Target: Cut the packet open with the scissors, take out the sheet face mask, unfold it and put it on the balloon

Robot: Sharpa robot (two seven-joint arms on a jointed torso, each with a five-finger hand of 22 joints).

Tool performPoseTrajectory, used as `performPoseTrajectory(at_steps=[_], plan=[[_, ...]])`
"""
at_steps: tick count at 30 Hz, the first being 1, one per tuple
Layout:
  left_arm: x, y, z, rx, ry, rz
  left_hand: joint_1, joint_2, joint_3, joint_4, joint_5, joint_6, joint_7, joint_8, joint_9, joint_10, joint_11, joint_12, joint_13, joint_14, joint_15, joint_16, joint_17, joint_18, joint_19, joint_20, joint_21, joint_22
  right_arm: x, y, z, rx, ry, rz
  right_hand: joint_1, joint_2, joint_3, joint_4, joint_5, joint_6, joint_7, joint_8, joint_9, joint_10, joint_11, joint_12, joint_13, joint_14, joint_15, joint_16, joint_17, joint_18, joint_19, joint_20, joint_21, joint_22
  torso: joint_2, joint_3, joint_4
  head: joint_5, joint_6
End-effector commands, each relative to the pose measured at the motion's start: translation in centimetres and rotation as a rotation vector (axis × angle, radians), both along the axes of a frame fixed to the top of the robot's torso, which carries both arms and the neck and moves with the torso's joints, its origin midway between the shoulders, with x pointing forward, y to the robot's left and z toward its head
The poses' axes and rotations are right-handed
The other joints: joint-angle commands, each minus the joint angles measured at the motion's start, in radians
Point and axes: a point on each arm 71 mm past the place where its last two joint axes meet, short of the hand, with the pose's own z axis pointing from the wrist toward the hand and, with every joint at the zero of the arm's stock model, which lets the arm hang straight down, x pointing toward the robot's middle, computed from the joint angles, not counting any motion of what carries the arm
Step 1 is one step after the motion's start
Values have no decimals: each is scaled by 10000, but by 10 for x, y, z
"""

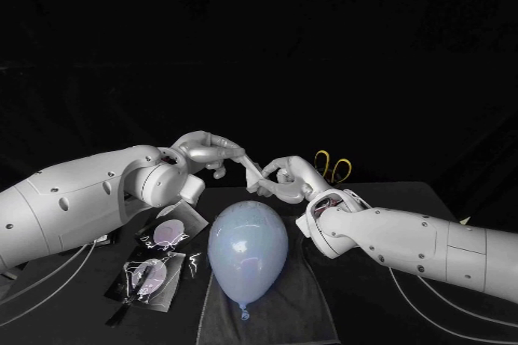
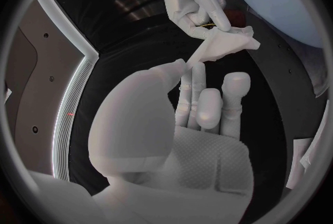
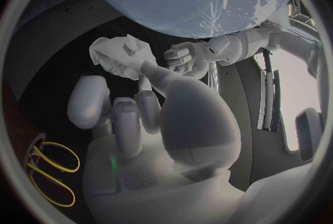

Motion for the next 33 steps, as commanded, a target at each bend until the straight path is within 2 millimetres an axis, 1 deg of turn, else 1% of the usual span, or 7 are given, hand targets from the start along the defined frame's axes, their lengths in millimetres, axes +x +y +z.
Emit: performPoseTrajectory(at_steps=[1,11,18,24,27,29,33], plan=[[1,3,1,-93,-3,334,16,26,-6,61,61,33,-6,31,440,63,-7,-61,-10,43,-6,-21,-6,-7,25,-30,-21,-21,-3,1,1,-101,-110,266,20,123,74,-10,2,-116,33,32,30,-173,25,-182,93,871,-45,-60,1963,11,-84,2,-132,1384,5,-6,-6,2,-5],[2,7,1,-59,5,442,-105,16,-38,175,61,-17,-36,5,505,32,5,-90,-27,40,7,-40,-18,16,-62,-20,-108,-134,-7,0,3,-338,-44,524,31,194,58,-19,3,-227,63,119,89,-362,54,-418,-128,858,-15,-76,1934,17,-125,24,-206,1367,7,-3,0,36,12],[1,7,0,-47,13,395,-268,-35,-180,328,60,-149,-50,-79,574,-115,52,-145,-52,-40,50,-73,-113,71,-300,11,-331,-423,-6,-1,11,-760,-285,519,82,223,80,-74,3,-219,67,175,116,-291,52,-363,-51,869,-17,-61,1974,4,-98,26,-120,1389,2,-9,3,9,26],[0,7,-2,85,29,398,-678,-126,-623,676,59,-200,50,-204,619,-244,140,-106,-19,-173,136,-108,-252,100,-461,79,-501,-597,-4,-2,21,-967,-598,371,100,235,103,-134,3,-169,58,247,143,-173,41,-275,53,889,-27,-35,2041,-21,-37,22,44,1430,0,-8,12,27,47],[1,8,-3,132,35,519,-642,17,-667,757,62,-174,8,-233,656,-229,110,-56,5,-170,124,-102,-231,99,-428,94,-491,-561,-3,-6,26,-1004,-799,232,100,238,117,-157,4,-151,52,270,149,-128,35,-243,91,900,-33,-21,2076,-28,-15,19,97,1443,3,-8,0,42,61],[1,10,-4,162,45,641,-421,199,-574,700,62,-168,-41,-248,695,-193,63,-18,19,-151,84,-95,-213,93,-361,85,-447,-491,-2,-9,29,-1013,-918,145,99,239,121,-163,4,-145,50,277,151,-115,33,-234,101,903,-35,-17,2087,-31,-9,18,113,1447,4,-9,-4,50,59],[3,14,-6,223,93,901,-35,379,-370,524,64,-217,-63,-259,789,-120,0,20,24,-90,22,-84,-145,76,-247,52,-366,-376,-2,-13,34,-1012,-1096,50,96,239,131,-178,4,-133,46,291,154,-88,28,-216,123,908,-39,-12,2101,-36,6,15,149,1456,5,1,-9,46,59]])
